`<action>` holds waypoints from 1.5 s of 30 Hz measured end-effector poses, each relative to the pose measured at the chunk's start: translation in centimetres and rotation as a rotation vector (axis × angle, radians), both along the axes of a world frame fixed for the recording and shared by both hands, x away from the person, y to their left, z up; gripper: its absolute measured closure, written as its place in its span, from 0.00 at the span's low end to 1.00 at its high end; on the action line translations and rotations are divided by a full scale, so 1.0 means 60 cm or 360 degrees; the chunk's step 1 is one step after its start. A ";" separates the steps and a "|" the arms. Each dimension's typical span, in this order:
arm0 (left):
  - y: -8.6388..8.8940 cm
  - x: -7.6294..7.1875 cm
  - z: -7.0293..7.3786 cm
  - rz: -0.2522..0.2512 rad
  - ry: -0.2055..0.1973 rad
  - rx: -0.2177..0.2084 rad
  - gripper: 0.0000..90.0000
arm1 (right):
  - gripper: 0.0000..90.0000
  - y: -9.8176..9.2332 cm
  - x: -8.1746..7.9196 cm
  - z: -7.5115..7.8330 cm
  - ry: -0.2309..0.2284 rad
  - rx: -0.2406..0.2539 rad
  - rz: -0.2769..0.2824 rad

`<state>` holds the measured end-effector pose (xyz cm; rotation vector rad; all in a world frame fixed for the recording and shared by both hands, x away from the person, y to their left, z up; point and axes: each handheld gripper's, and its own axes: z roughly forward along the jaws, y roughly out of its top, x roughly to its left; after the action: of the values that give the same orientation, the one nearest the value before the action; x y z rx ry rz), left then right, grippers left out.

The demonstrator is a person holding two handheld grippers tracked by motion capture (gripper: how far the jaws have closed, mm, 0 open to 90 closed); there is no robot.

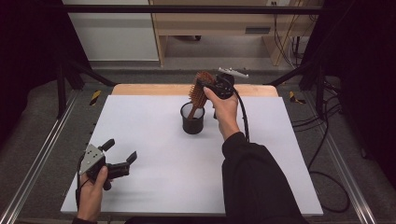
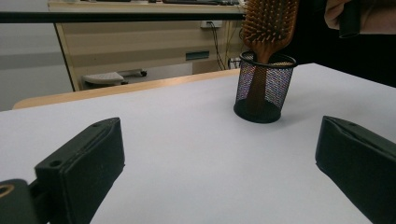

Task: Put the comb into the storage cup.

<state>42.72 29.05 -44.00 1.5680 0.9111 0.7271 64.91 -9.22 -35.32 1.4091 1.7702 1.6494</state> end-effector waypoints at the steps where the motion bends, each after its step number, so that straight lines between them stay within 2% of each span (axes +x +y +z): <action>1: 0.000 0.000 0.000 -0.0001 0.0001 0.0000 0.02 | 0.51 0.000 0.000 0.000 -0.0001 -0.0003 0.0001; 45: -0.003 0.001 -0.001 -0.0016 0.0016 0.0014 0.02 | 0.43 -0.013 -0.001 0.003 0.0050 -0.0130 0.0033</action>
<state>42.77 28.86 -44.07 1.5841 0.9079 0.7180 64.87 -10.03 -35.16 1.3921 1.8535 1.5544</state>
